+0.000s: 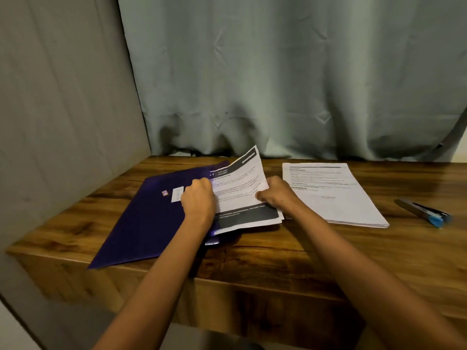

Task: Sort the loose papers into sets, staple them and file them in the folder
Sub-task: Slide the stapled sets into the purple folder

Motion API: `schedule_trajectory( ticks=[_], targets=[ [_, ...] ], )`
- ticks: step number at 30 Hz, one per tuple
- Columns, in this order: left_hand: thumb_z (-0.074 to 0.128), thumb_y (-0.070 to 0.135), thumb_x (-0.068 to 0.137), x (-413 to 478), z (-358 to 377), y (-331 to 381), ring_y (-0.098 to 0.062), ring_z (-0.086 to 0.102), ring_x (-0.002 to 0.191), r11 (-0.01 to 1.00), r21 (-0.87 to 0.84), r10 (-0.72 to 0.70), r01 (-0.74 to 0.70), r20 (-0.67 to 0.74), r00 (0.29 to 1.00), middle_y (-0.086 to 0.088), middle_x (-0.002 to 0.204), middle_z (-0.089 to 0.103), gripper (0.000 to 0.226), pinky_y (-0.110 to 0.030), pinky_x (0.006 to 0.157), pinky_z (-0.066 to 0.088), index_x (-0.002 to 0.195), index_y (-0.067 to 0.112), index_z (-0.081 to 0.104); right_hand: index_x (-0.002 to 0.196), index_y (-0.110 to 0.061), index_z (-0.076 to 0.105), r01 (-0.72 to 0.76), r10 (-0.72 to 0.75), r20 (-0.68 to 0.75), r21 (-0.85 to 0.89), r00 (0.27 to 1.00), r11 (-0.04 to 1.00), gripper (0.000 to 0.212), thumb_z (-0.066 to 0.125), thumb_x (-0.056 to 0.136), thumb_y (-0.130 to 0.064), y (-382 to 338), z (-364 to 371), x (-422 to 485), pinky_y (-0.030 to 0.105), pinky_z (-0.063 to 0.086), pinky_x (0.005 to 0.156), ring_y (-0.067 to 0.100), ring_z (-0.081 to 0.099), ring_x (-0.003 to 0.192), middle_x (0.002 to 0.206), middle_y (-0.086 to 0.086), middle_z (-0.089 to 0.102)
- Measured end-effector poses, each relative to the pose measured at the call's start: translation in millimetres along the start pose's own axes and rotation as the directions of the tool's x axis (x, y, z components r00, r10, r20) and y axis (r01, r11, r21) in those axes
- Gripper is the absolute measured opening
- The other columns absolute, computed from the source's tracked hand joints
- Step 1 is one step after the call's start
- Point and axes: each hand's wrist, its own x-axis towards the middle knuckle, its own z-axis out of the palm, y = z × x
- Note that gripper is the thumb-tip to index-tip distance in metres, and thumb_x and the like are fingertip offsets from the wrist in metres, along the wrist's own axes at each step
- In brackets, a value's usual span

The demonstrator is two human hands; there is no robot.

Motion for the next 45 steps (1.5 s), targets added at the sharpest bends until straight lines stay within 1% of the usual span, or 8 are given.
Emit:
schedule_trajectory(
  ticks=[8,13,16,20,28,33,40,45],
  targets=[
    [0.041,0.004,0.095,-4,-7,19,-0.037,0.058,0.107,0.999,0.020,0.032,-0.032,0.012,0.999,-0.018,0.116,0.059,0.023,-0.040,0.082,0.046,0.113,0.001,0.056,0.126,-0.002,0.056,-0.037,0.038,0.017,-0.079,0.999,0.996,0.035,0.047,0.098,-0.021,-32,23,-3,0.028,0.043,0.079,0.032,0.057,0.112,0.129,0.016,0.058],
    [0.041,0.005,0.096,-8,-8,26,-0.036,0.058,0.109,0.999,0.005,0.047,-0.047,0.027,0.999,-0.017,0.117,0.058,0.023,-0.039,0.084,0.046,0.114,0.002,0.055,0.088,0.000,0.059,-0.213,0.185,0.121,0.300,0.975,0.930,0.022,0.037,0.091,0.004,-36,39,-3,0.032,0.051,0.068,0.033,0.063,0.087,0.102,0.018,0.065],
    [0.041,0.004,0.095,-10,-10,29,-0.036,0.058,0.109,0.998,0.014,0.060,-0.060,0.024,0.998,-0.017,0.117,0.059,0.023,-0.038,0.083,0.046,0.113,0.002,0.055,0.069,-0.008,0.052,-0.320,0.211,0.265,0.485,0.941,0.814,0.036,0.031,0.092,0.010,-39,44,-4,0.022,0.048,0.045,0.018,0.054,0.059,0.071,0.007,0.057],
    [0.040,0.006,0.096,-13,-9,29,-0.036,0.057,0.110,0.999,0.019,0.049,-0.049,0.030,0.998,-0.017,0.118,0.058,0.023,-0.038,0.081,0.047,0.114,0.002,0.055,0.068,-0.007,0.048,-0.426,0.254,0.354,0.588,0.900,0.688,0.034,0.032,0.094,0.008,-36,45,2,0.020,0.039,0.056,0.010,0.039,0.055,0.063,0.006,0.045],
    [0.045,0.012,0.098,-17,-4,30,-0.030,0.061,0.102,0.998,-0.001,0.064,-0.064,0.016,0.998,-0.013,0.112,0.060,0.019,-0.035,0.076,0.050,0.112,0.004,0.056,0.074,-0.004,0.043,-0.505,0.261,0.433,0.702,0.862,0.502,0.043,0.032,0.104,-0.034,-40,41,1,0.018,0.041,0.031,0.013,0.044,0.022,0.031,0.004,0.046],
    [0.045,0.012,0.098,-16,-1,28,-0.030,0.061,0.103,0.997,0.030,0.064,-0.064,0.012,0.998,-0.013,0.113,0.060,0.020,-0.035,0.077,0.049,0.113,0.004,0.056,0.089,0.005,0.050,-0.530,0.228,0.483,0.709,0.846,0.465,0.056,0.027,0.103,-0.044,-39,43,6,0.021,0.045,0.036,0.017,0.057,0.038,0.051,0.012,0.059],
    [0.047,0.021,0.097,-24,17,26,-0.028,0.063,0.101,0.994,0.094,0.046,-0.053,0.078,0.996,-0.009,0.110,0.063,0.021,-0.031,0.064,0.039,0.110,0.008,0.058,0.136,0.009,0.037,-0.406,0.232,0.334,0.758,0.914,0.510,0.058,0.029,0.104,-0.039,-23,36,13,0.042,0.045,0.097,0.040,0.053,0.121,0.134,0.030,0.049],
    [0.043,0.023,0.099,-27,23,28,-0.028,0.063,0.100,0.996,0.055,0.062,-0.063,0.029,0.998,-0.010,0.107,0.063,0.025,-0.032,0.065,0.043,0.111,0.006,0.058,0.095,-0.003,0.057,-0.140,0.198,0.014,0.754,0.980,0.642,0.028,0.044,0.101,-0.027,2,6,14,0.034,0.055,0.078,0.024,0.064,0.081,0.104,0.024,0.062]
  ],
)
